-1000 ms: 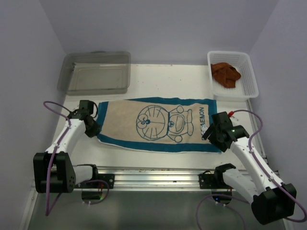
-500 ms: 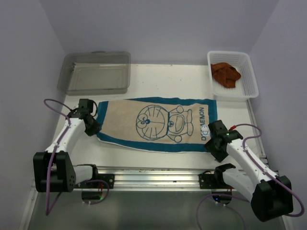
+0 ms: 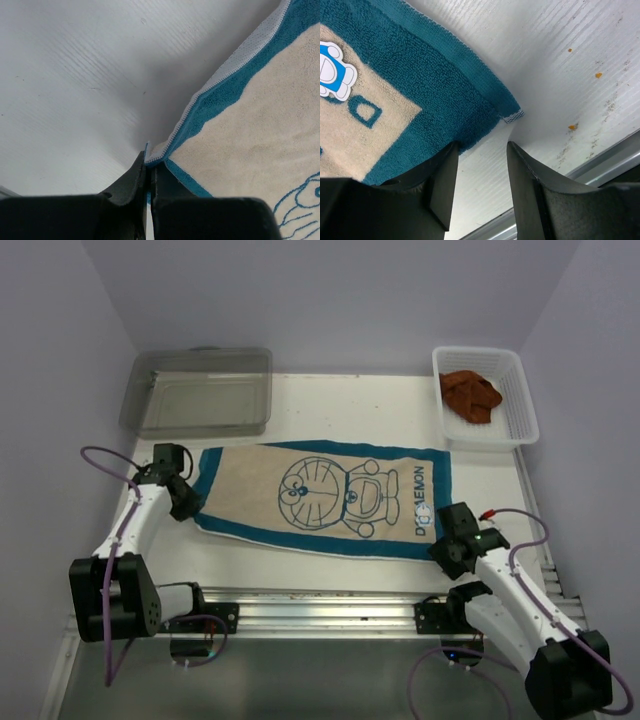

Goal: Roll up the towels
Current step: Flatten the towel

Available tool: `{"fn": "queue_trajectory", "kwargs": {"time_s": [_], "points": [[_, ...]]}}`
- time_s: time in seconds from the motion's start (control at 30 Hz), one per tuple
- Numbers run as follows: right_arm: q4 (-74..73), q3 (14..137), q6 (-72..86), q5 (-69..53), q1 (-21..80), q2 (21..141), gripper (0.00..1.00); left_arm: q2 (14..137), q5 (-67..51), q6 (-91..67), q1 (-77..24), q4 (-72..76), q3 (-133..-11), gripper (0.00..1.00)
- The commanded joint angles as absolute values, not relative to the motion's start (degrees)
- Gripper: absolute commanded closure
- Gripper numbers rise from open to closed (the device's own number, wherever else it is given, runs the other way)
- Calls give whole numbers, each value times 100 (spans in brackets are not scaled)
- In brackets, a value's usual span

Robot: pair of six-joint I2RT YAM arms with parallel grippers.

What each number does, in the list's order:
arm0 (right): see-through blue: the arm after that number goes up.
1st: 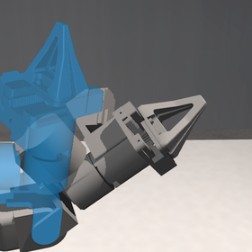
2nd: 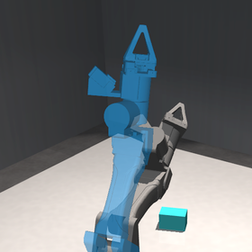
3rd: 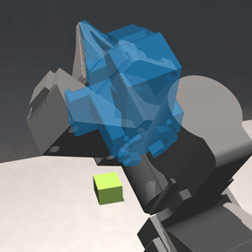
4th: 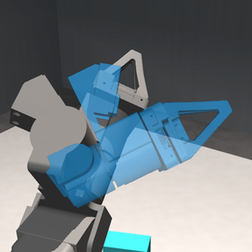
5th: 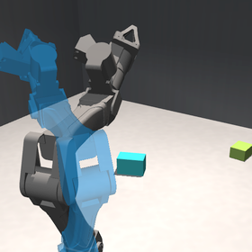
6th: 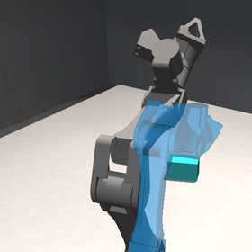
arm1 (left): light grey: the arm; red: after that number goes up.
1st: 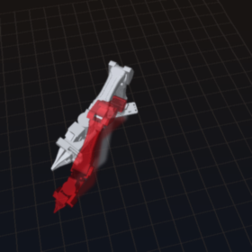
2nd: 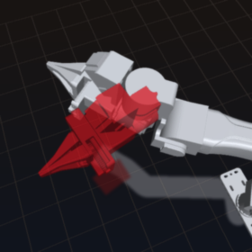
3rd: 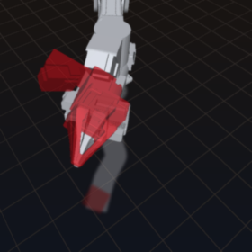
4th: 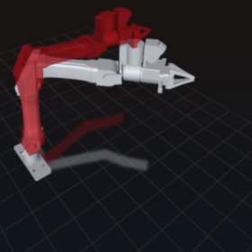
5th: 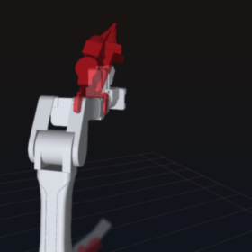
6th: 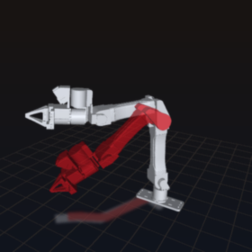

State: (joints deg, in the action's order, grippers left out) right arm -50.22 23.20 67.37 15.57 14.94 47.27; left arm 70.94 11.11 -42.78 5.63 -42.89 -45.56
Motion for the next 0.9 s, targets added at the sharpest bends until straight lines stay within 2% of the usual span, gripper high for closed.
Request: {"fn": "queue_trajectory", "kwargs": {"time_s": [0.0,0.2,0.27,0.4,0.43,0.5,0.6,0.73,0.87], "points": [[-4641,2206,7023,1801,1476,4667,53,7146,1107,-4148,624,-4087,-4667,100],[-4281,2241,6917,1811,1476,5018,52,7093,1090,-4113,624,-4087,-4649,100],[-4263,2232,6934,1845,1468,5019,54,7093,1081,-4104,624,-4087,-4658,100],[-4245,2171,6943,1942,1468,4983,71,7084,1081,-4096,624,-4104,-4667,100],[-4245,2162,6935,1951,1476,4992,78,7084,1081,-4096,624,-4104,-4667,100],[-4254,2180,6917,1942,1468,5027,84,7075,1081,-4069,624,-4122,-4684,100],[-4315,2206,6926,1934,1468,4992,100,7058,1081,-4061,624,-4131,-4702,100],[-4587,2670,6707,2117,1476,4703,100,7023,1029,-4017,624,-4166,-4842,100],[-4842,3880,6040,2496,1476,4623,100,7075,1011,-4008,624,-4376,-5334,100]]}}
